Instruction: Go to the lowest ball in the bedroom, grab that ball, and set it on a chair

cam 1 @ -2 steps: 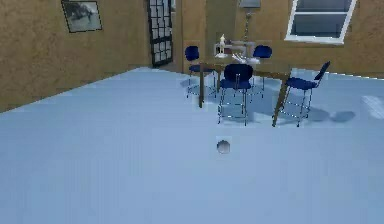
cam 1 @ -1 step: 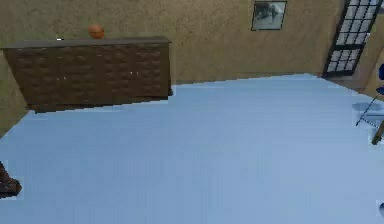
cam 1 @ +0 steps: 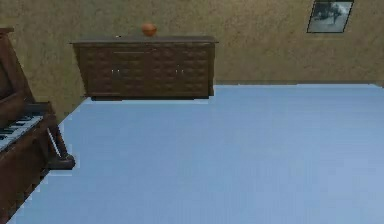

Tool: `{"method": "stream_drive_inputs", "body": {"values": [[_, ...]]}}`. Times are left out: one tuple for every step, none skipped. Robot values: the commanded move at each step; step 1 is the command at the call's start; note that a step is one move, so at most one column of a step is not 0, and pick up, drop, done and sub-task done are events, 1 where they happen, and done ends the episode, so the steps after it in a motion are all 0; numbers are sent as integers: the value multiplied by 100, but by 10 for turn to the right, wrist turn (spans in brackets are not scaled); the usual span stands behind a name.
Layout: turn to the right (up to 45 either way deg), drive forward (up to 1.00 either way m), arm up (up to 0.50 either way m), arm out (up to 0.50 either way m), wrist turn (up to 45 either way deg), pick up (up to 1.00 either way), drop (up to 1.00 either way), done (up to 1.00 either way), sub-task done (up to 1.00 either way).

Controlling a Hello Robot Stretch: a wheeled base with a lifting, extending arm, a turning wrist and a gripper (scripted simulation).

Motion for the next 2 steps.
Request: {"method": "stream_drive_inputs", "body": {"values": [[0, 100, 0, 0, 0, 0, 0, 0, 0], [-30, 0, 0, 0, 0, 0, 0, 0, 0]]}}
